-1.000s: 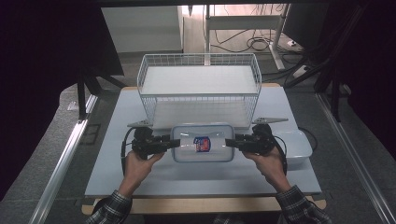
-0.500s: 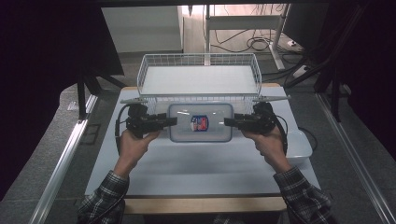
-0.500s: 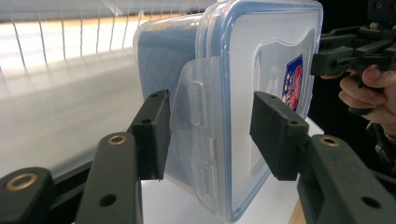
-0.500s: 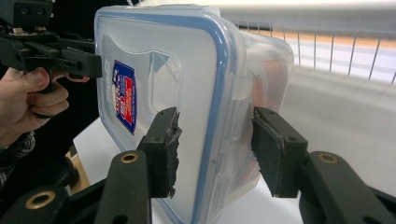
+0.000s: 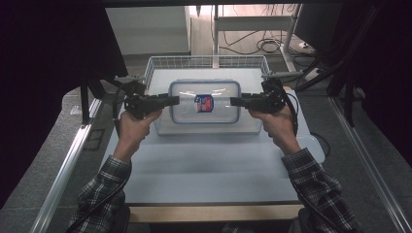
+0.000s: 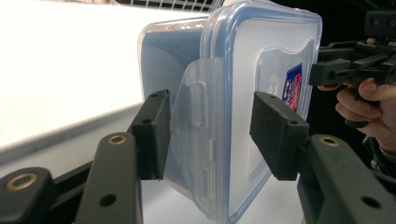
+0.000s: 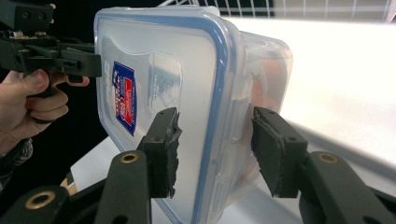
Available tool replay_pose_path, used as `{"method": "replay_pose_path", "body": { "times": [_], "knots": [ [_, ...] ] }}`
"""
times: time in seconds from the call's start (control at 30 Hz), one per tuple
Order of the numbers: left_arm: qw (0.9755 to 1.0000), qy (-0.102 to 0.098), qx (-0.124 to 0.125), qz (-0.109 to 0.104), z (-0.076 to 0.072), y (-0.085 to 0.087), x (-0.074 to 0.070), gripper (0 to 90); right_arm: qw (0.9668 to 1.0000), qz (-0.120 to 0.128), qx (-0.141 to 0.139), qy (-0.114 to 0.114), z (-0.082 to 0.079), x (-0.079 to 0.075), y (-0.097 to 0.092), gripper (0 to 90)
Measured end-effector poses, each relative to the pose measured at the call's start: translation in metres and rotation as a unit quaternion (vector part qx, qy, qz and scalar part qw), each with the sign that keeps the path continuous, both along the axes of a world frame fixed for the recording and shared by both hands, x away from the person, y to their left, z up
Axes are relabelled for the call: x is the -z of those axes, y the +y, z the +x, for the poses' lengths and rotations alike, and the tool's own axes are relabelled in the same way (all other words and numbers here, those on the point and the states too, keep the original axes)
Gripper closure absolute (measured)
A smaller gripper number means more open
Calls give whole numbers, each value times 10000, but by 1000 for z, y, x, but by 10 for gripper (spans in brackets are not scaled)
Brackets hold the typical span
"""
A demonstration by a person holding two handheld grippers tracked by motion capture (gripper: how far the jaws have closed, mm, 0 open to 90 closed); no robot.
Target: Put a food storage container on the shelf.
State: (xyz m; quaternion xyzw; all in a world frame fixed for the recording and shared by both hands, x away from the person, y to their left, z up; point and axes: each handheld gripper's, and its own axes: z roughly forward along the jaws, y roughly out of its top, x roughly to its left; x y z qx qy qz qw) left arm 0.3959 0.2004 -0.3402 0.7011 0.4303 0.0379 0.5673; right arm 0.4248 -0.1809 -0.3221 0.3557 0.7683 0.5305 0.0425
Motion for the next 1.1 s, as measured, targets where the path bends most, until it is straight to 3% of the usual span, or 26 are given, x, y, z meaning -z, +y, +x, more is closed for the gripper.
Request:
{"method": "replay_pose_path", "body": {
  "times": [0.43,0.57,0.73,1.1],
  "knots": [
    [10000,-23,-32,-81,38,3,-32,491,9999,78,115,-24,31,-31,3,524],
    [9999,50,-37,-127,48,4,-34,490,9999,76,155,-5,42,-35,3,522],
    [9997,153,-4,-190,62,3,-26,489,9996,55,251,66,54,-35,3,517],
    [10000,-62,-25,-65,67,0,-26,475,9995,139,265,73,63,-29,1,503]
  ]
}}
